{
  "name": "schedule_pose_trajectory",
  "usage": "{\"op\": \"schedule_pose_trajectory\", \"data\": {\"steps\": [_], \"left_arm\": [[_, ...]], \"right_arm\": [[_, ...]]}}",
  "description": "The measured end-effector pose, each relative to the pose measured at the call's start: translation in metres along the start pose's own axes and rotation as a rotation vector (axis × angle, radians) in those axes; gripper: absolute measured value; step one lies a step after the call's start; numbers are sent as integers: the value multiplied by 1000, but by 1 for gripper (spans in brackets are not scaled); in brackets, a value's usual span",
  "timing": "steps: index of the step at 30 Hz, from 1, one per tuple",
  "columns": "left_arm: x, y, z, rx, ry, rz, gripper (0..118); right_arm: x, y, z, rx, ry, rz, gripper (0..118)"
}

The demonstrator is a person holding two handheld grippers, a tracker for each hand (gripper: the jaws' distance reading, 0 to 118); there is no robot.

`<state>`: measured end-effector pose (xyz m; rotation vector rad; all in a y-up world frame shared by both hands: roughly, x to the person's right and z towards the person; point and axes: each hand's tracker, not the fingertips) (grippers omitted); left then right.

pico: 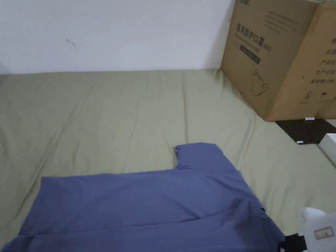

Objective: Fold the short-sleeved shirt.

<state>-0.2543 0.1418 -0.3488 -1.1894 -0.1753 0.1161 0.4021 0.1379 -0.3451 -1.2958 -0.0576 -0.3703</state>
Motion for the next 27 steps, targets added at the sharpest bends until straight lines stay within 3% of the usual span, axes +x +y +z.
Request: {"op": "schedule_pose_trajectory", "data": {"steps": [1, 2, 3, 4, 5, 6, 7, 11, 15, 16, 17, 18, 19, 20, 22, 24, 27], "left_arm": [[0, -1, -1, 3, 4, 1, 13], [0, -2, -1, 14, 10, -3, 36], [-1, -3, -1, 23, 14, -8, 66], [-2, -3, 1, 34, 19, -14, 66], [-4, -3, 4, 47, 20, -16, 78], [-5, -4, 7, 62, 18, -14, 97], [-5, -4, 13, 96, 16, -5, 116], [1, 7, 45, 205, -23, 22, 117], [24, 17, 77, 321, -64, -5, 117], [29, 18, 83, 344, -70, -9, 116], [33, 16, 90, 393, -87, -22, 107], [38, 13, 95, 448, -104, -32, 87], [47, 10, 100, 495, -97, -38, 51], [53, 7, 101, 530, -82, -35, 0], [59, 2, 95, 537, -39, -59, 0], [64, 6, 86, 508, -88, -72, 0], [60, 20, 83, 548, -51, -74, 0]], "right_arm": [[-2, 0, -1, 5, -1, -1, 9], [-4, 1, -2, 5, -13, -1, 31], [-4, 0, -1, 6, -15, -13, 65], [-2, 1, 2, 8, -21, -16, 79], [-3, 1, 4, 8, -25, -15, 90], [-4, 0, 9, 10, -38, -11, 105], [-6, 0, 19, 39, -38, -16, 110], [-23, 4, 58, 136, 37, -44, 110], [-69, -5, 102, 308, 112, 42, 109], [-81, -10, 111, 346, 137, 57, 109], [-93, -16, 118, 378, 185, 86, 105], [-103, -23, 122, 432, 229, 116, 93], [-114, -27, 126, 485, 234, 141, 62], [-119, -28, 123, 515, 190, 165, 4], [-135, -31, 116, 542, 93, 157, 0], [-140, -27, 108, 507, 196, 178, 0], [-154, -28, 104, 523, 160, 188, 0]]}}
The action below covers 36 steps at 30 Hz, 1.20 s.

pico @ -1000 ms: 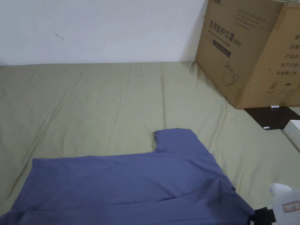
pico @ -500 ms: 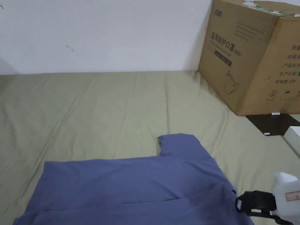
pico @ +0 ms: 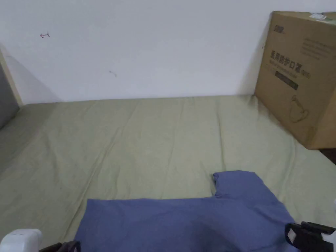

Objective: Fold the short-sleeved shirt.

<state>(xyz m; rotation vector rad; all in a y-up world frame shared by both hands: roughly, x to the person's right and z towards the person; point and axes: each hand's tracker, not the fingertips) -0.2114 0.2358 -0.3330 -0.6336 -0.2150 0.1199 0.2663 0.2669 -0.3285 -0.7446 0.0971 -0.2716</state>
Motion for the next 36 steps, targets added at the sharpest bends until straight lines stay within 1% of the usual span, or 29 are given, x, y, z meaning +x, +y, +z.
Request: {"op": "schedule_pose_trajectory", "data": {"steps": [2, 4, 6, 8, 9, 10, 11, 12, 13, 14, 16, 19, 20, 21, 22, 23, 25, 26, 28, 29, 31, 32, 33, 34, 36], "left_arm": [[-12, 18, -12, 32, 7, -2, 0], [-26, 45, -39, 23, 33, -2, 0], [-50, 69, -83, -78, 68, 7, 1], [-70, 87, -131, -193, 40, 54, 2], [-80, 90, -157, -228, 4, 63, 8], [-90, 92, -178, -262, -3, 82, 23], [-99, 90, -204, -306, 1, 81, 65], [-102, 87, -226, -338, 18, 67, 99], [-107, 83, -243, -338, 62, 59, 118], [-112, 82, -259, -302, 85, 51, 115], [-118, 73, -290, -401, 120, 61, 113], [-123, 61, -324, -469, 102, 49, 113], [-119, 55, -330, -507, 93, 37, 113], [-116, 48, -336, -537, 93, -4, 114], [-111, 44, -336, -534, 125, -78, 115], [-107, 42, -334, -499, 121, -138, 115], [-101, 41, -323, -473, 135, -103, 112], [-102, 41, -320, -457, 131, -82, 106], [-98, 43, -309, -425, 138, -84, 92], [-95, 43, -305, -408, 146, -100, 80], [-90, 43, -298, -396, 133, -120, 48], [-85, 45, -295, -392, 122, -135, 22], [-81, 46, -293, -393, 120, -162, 4], [-77, 48, -289, -395, 115, -165, 4], [-71, 53, -278, -367, 87, -160, 4]], "right_arm": [[-1, 5, -3, -6, 13, 19, 0], [-3, 9, -9, -5, 9, 22, 0], [-3, 13, -16, -13, 8, 5, 0], [1, 16, -27, -42, 22, -18, 0], [2, 15, -32, -58, 20, -28, 0], [3, 14, -37, -74, 15, -32, 0], [5, 13, -43, -90, 13, -34, 0], [7, 12, -49, -107, 10, -35, 0], [8, 10, -53, -122, 5, -36, 0], [9, 8, -58, -139, -2, -40, 0], [12, 5, -66, -172, -7, -46, 0], [16, 1, -74, -203, -21, -56, 0], [17, 1, -76, -212, -27, -61, 0], [20, 0, -77, -223, -31, -66, 0], [21, 0, -79, -232, -32, -69, 0], [23, 0, -81, -239, -35, -74, 0], [28, -1, -84, -247, -41, -86, 0], [30, -1, -86, -250, -44, -96, 0], [33, -1, -89, -257, -46, -117, 0], [35, -1, -89, -258, -44, -130, 0], [36, 1, -86, -251, -32, -148, 0], [37, 3, -85, -242, -27, -153, 0], [38, 6, -82, -229, -23, -155, 0], [38, 11, -77, -173, -9, -161, 0], [43, 24, -56, 53, 56, -196, 0]]}}
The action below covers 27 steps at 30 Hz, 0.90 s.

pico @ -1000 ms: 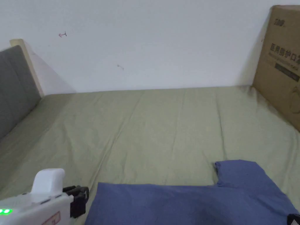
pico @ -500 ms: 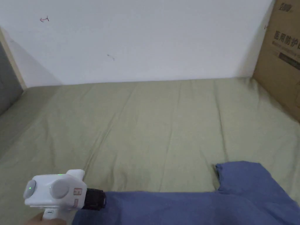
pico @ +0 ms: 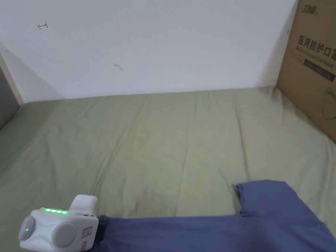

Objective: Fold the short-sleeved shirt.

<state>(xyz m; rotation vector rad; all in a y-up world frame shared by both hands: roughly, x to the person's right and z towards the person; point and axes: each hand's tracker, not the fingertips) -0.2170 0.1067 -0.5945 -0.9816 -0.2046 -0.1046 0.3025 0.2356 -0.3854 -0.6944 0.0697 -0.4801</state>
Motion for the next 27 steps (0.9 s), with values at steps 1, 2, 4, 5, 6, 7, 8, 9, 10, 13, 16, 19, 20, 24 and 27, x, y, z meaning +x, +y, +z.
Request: {"op": "schedule_pose_trajectory", "data": {"steps": [1, 2, 4, 5, 6, 7, 8, 9, 10, 13, 16, 19, 20, 24, 27], "left_arm": [[1, 0, 7, 13, -34, 13, 4], [2, 0, 17, 35, -44, 30, 4], [3, 0, 36, 79, -35, 29, 4], [4, 0, 47, 104, -54, 21, 4], [6, -1, 58, 117, -65, 17, 4], [8, -2, 66, 124, -66, 13, 4], [12, -3, 76, 132, -69, 7, 4], [15, -4, 83, 136, -72, 4, 4], [17, -5, 87, 142, -80, 3, 4], [22, -5, 94, 144, -82, -3, 4], [24, -6, 96, 129, -91, 6, 4], [25, -7, 96, 111, -91, 13, 4], [24, -6, 96, 106, -90, 11, 4], [21, -5, 90, 85, -81, 10, 4], [18, -6, 86, 81, -79, 36, 4]], "right_arm": [[-1, 11, 5, 50, 37, 14, 0], [0, 26, 7, 87, 67, 28, 0], [0, 56, -4, 84, 65, 64, 0], [0, 72, -19, 70, 42, 82, 0], [2, 87, -38, 32, 20, 108, 3], [5, 99, -57, -14, -23, 132, 21], [11, 111, -87, -112, -78, 140, 70], [21, 121, -118, -214, -106, 125, 104], [32, 126, -147, -294, -101, 89, 107], [69, 132, -222, -458, -232, 6, 107], [102, 131, -269, -482, -344, -30, 107], [121, 128, -290, -489, -364, -42, 105], [127, 128, -291, -489, -356, -55, 97], [110, 119, -275, -479, -379, 158, 6], [93, 106, -264, -524, -288, 192, 4]]}}
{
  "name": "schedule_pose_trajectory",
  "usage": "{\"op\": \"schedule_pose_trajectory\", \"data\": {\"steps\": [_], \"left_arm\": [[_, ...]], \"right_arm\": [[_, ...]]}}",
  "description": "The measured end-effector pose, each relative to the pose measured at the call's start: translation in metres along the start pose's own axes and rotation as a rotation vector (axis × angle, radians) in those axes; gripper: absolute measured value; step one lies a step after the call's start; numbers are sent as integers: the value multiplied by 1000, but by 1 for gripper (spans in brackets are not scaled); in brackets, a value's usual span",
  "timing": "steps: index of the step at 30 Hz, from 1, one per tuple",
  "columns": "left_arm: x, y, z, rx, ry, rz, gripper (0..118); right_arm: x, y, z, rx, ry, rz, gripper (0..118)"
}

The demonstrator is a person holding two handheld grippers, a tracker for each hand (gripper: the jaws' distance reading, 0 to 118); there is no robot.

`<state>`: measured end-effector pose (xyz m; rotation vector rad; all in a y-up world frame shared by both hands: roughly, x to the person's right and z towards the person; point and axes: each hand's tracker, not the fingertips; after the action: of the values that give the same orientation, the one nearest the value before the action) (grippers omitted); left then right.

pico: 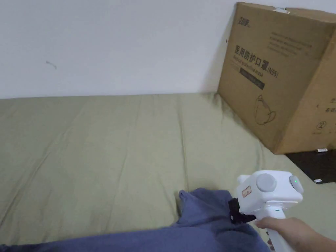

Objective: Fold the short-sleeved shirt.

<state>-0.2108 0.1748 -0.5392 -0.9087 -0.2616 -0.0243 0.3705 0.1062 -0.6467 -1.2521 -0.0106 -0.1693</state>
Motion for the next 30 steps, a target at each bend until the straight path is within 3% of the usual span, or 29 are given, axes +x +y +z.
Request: {"op": "schedule_pose_trajectory", "data": {"steps": [3, 8, 13, 20, 24, 27, 30], "left_arm": [[-8, -1, -9, -12, -5, 57, 4], [-24, 13, -17, 45, 47, 117, 4], [-28, 42, -33, 77, 60, 92, 4], [-28, 69, -40, 124, 56, 91, 4], [-27, 41, -20, 120, -5, 121, 4], [-27, -1, 7, 102, -68, 142, 4], [-23, -49, 34, 73, -104, 135, 4]], "right_arm": [[-8, -6, 17, 91, -24, 21, 4], [8, 11, 52, 232, -15, -86, 3], [-1, 29, 75, 333, -68, -36, 3], [-6, 36, 102, 413, -36, -124, 3], [0, -13, 119, 422, -40, -105, 3], [17, -84, 140, 403, 63, -179, 3], [30, -159, 153, 358, 62, -186, 3]]}}
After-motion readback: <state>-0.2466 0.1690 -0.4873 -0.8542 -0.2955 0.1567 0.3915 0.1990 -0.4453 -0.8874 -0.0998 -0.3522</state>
